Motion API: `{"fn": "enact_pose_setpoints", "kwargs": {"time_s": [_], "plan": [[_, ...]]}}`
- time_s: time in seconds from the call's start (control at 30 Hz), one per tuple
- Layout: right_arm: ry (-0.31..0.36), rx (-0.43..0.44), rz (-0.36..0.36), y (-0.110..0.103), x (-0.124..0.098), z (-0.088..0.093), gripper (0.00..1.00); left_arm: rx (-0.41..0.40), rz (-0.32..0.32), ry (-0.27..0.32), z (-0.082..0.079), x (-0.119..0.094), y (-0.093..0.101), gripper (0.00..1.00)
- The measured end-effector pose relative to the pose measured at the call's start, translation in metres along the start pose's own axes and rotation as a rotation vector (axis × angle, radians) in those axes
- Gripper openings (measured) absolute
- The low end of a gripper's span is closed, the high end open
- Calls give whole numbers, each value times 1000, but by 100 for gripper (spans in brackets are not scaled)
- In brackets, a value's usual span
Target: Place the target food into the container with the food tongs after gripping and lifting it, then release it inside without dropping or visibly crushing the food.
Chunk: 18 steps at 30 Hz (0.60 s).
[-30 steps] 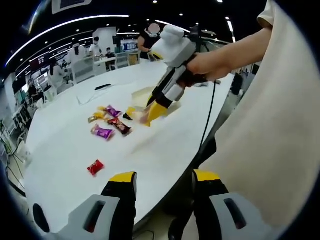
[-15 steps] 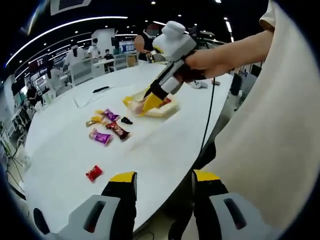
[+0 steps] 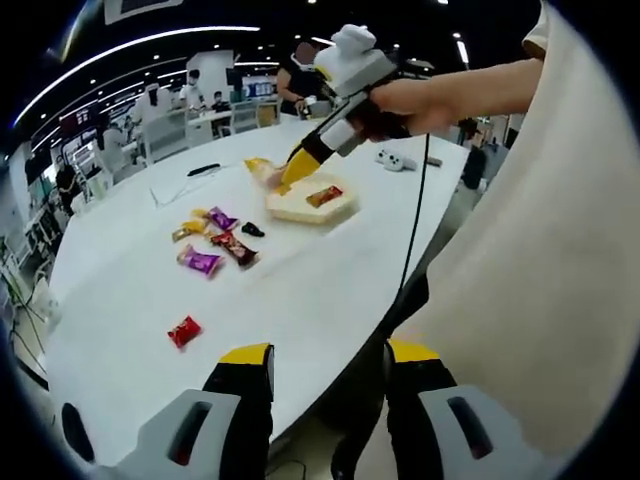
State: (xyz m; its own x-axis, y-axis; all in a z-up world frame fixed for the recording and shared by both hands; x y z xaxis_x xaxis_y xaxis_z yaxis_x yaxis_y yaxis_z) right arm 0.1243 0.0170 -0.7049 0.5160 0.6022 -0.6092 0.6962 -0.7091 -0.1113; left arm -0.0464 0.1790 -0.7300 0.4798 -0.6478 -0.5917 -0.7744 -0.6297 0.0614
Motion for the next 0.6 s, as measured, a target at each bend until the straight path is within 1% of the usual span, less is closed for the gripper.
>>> {"fn": "enact_pose_setpoints", "kwargs": {"time_s": [0.2, 0.37, 0.43, 0.6], "plan": [[15, 3, 20, 10, -9, -2, 25, 11, 12, 5, -6, 5, 3, 43], [23, 11, 35, 16, -15, -2, 25, 15, 27, 1, -7, 7, 6, 44], [35, 31, 46, 22, -19, -3, 25, 18, 29, 3, -10, 9, 6, 44], [41, 38, 67, 31, -24, -4, 25, 29, 37, 9, -15, 11, 8, 44]]}}
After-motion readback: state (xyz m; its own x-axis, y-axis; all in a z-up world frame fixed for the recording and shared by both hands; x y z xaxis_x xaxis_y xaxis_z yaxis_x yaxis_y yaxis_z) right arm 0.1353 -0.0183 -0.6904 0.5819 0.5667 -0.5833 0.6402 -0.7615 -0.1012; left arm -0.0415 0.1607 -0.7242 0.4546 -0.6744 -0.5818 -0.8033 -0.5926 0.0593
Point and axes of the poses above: the point that each gripper's makers call its tool centre point, and the gripper's own axes: x roughly forward along the fingers, y roughly to its right, z roughly out of its underside, the point moved 4 cm from there along -x, roughly backward along the fingers, and after that the axes turned 5 degrees about y, right-handed, at the moved point
